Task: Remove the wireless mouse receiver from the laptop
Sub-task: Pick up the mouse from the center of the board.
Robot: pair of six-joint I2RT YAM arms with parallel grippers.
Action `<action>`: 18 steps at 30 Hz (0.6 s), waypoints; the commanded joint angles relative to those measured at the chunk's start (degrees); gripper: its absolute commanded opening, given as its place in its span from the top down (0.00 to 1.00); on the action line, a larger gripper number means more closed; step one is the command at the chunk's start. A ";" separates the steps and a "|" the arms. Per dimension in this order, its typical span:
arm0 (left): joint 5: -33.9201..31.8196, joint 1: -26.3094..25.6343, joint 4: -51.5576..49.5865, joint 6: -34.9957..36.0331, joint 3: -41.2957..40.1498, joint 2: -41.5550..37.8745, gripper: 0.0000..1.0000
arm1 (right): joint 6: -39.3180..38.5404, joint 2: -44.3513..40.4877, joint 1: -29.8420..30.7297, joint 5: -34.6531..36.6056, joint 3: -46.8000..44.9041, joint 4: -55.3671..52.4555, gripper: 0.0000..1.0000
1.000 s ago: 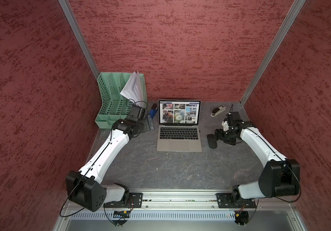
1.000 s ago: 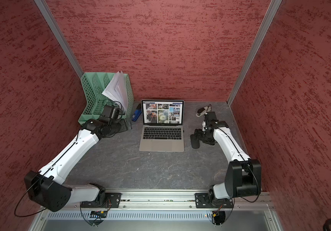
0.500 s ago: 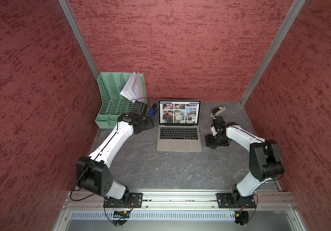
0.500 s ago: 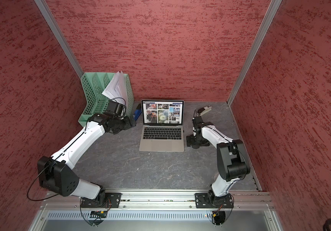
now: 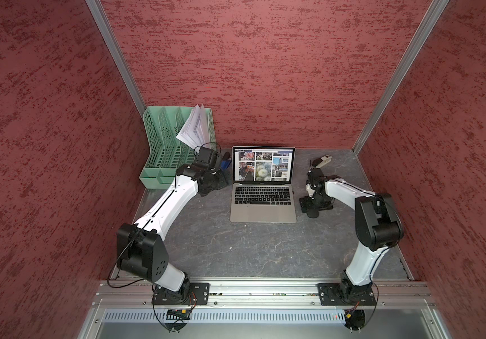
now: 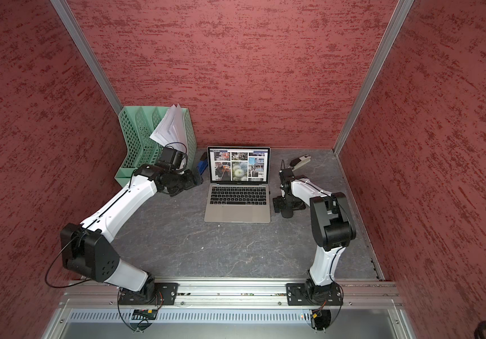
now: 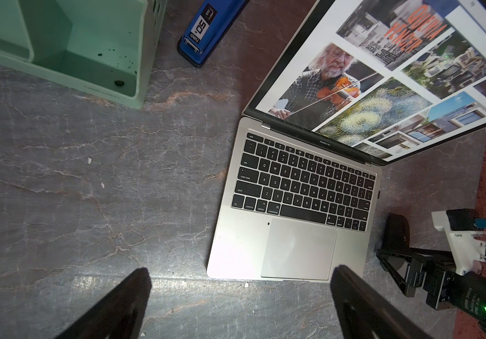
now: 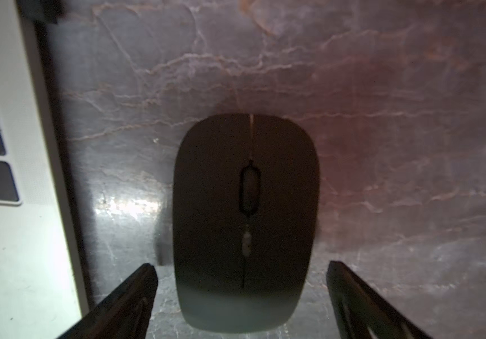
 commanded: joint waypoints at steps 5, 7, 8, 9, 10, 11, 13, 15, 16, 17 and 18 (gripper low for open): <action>1.90 0.11 1.13 -0.09 1.18 1.28 0.00 | 1.18 -2.26 0.05 -0.06 -1.50 0.95 0.08; 2.09 -0.01 1.18 -0.13 1.18 1.32 0.00 | 1.63 -2.03 0.04 0.47 -1.91 0.70 0.09; 2.05 -0.01 1.18 -0.13 1.23 1.31 0.00 | 1.84 -1.98 0.05 0.59 -2.04 0.53 0.10; 2.09 0.00 1.18 -0.13 1.22 1.22 0.00 | 2.02 -1.96 0.07 0.66 -2.34 0.58 0.11; 2.08 -0.02 1.18 -0.09 1.21 1.16 0.00 | 2.22 -2.05 0.10 0.68 -2.58 0.65 0.11; 2.16 -0.06 1.16 -0.05 1.20 1.07 0.00 | 2.32 -2.20 0.02 0.60 -2.80 0.80 0.11; 2.21 -0.03 1.18 0.02 1.18 0.96 0.00 | 2.42 -2.37 0.01 0.59 -3.25 1.35 0.12; 2.31 -0.08 0.99 0.04 1.18 0.88 0.00 | 2.42 -2.27 0.03 0.57 -3.29 1.70 0.13; 2.45 -0.05 0.93 0.04 1.18 0.91 0.00 | 2.37 -2.11 0.02 0.66 -3.27 1.99 0.14; 2.53 -0.08 0.87 0.04 1.18 0.90 0.00 | 2.37 -2.04 0.02 0.76 -3.09 2.09 0.14; 2.54 -0.10 0.83 0.04 1.18 0.84 0.00 | 2.46 -1.87 0.02 0.84 -2.97 2.34 0.14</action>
